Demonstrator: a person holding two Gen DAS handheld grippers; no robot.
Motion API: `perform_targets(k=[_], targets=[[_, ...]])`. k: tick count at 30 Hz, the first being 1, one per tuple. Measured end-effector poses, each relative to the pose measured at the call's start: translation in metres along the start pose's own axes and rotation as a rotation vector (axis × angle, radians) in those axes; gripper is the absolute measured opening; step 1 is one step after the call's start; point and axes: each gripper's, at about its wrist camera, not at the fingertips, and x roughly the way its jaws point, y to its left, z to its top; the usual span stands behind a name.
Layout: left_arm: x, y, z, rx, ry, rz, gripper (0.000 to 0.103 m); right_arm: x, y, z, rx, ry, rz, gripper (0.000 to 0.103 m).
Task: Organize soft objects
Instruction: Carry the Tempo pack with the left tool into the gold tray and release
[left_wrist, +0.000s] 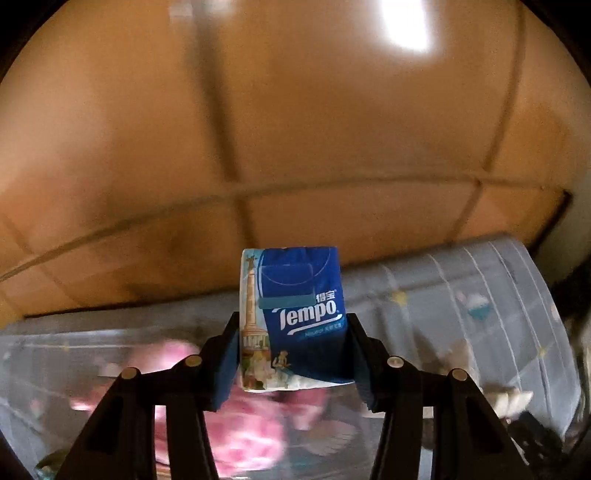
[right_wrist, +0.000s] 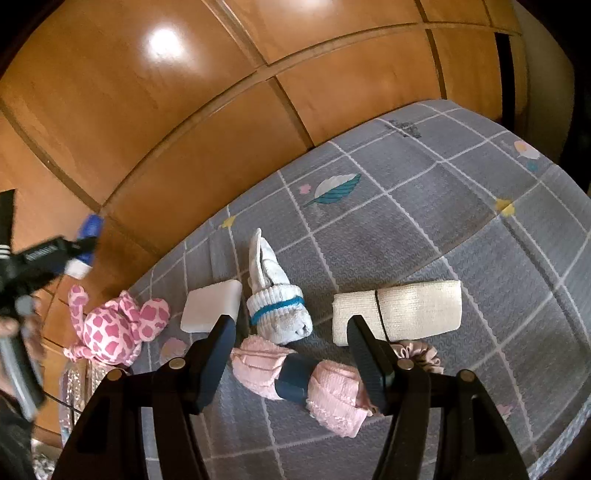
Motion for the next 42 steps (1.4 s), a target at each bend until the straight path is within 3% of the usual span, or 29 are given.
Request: perform_targets(k=[5,9,13,19,26,31,39,42], targets=[[-0.029,0.083,0.000,-0.129,-0.037,0.092,0.053,0.003,0.002,-0.001,-0.013,0.008,-0.015,0.064],[-0.048,0.150,-0.018,-0.252,-0.046,0.152,0.053,0.008,0.007,-0.004,-0.044,0.027,-0.026,0.064],[-0.073,0.205,-0.052,-0.350,-0.066,0.191,0.053,0.013,0.017,-0.009,-0.107,0.047,-0.025,0.064],[-0.108,0.247,-0.126,-0.408,-0.092,0.180,0.053,0.023,0.056,-0.027,-0.322,0.075,-0.028,0.064],[-0.128,0.280,-0.239,-0.530,-0.054,0.165,0.053,0.030,0.086,-0.047,-0.499,0.106,-0.014,0.064],[-0.123,0.286,-0.304,-0.534,0.007,0.171,0.053,0.036,0.100,-0.056,-0.589,0.126,-0.013,0.064],[-0.105,0.286,-0.338,-0.532,0.044,0.160,0.054,0.069,0.133,-0.032,-0.765,0.207,-0.060,0.064],[-0.103,0.291,-0.340,-0.564,0.044,0.160,0.068,0.089,0.149,-0.027,-0.841,0.251,-0.080,0.068]])
